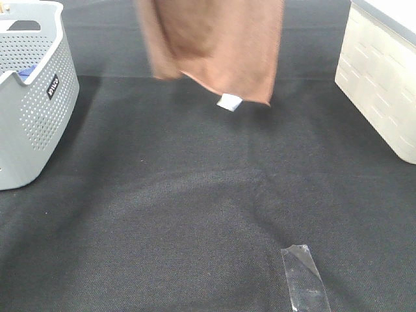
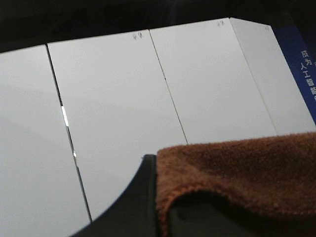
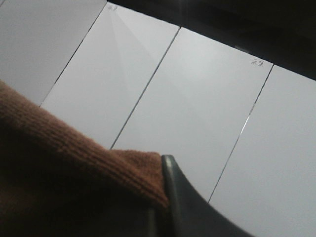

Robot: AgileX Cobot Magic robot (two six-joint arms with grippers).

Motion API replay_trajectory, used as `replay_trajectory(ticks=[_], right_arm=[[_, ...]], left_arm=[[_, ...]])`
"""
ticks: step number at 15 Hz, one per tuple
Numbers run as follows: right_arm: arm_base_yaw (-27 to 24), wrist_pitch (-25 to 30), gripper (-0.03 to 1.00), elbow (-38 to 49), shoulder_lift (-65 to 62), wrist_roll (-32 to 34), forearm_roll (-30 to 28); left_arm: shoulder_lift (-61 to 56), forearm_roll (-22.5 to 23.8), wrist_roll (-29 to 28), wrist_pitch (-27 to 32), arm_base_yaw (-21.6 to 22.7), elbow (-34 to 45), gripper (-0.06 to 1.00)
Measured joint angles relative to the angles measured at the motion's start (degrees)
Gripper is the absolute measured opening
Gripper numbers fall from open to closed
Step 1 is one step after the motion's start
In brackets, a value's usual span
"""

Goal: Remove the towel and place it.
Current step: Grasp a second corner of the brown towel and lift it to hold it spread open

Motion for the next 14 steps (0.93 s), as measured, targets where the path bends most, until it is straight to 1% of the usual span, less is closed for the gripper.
replay_trajectory(ticks=[1,3,4,6,8,9,11,14], right_arm=[[0.0,-1.8,0.01,0.0,0.2,-2.5,2.9],[0.0,-5.4,0.01,0.0,0.8,-9.6,10.5],[0.0,-5.9,0.01,0.0,1.1,-11.0,12.3],[0.0,-7.1,0.01,0.0,2.5,-17.0,20.6],[0.0,-8.8,0.01,0.0,4.6,-21.1,26.9],[0.0,-10.3,0.01,0.0,5.7,-22.5,29.0],[0.0,-12.3,0.01,-0.1,7.2,-24.1,32.1],[0.0,-12.7,0.01,-5.1,11.1,-24.1,32.8]], left_arm=[[-0.2,0.0,3.3,-2.3,0.5,-0.1,0.0],[-0.3,0.0,8.3,-3.7,0.6,-0.1,0.0],[-0.3,0.0,9.3,-3.6,0.6,-0.1,0.0],[-0.3,0.0,11.2,-1.7,0.6,-0.1,0.0],[1.2,0.0,11.6,-1.5,0.7,-0.3,0.0],[2.5,-0.2,11.7,-1.5,0.8,-0.3,0.0],[6.0,-3.3,11.7,-2.1,0.8,-0.5,0.0],[10.0,-8.5,16.0,-2.5,1.4,-1.4,0.0]])
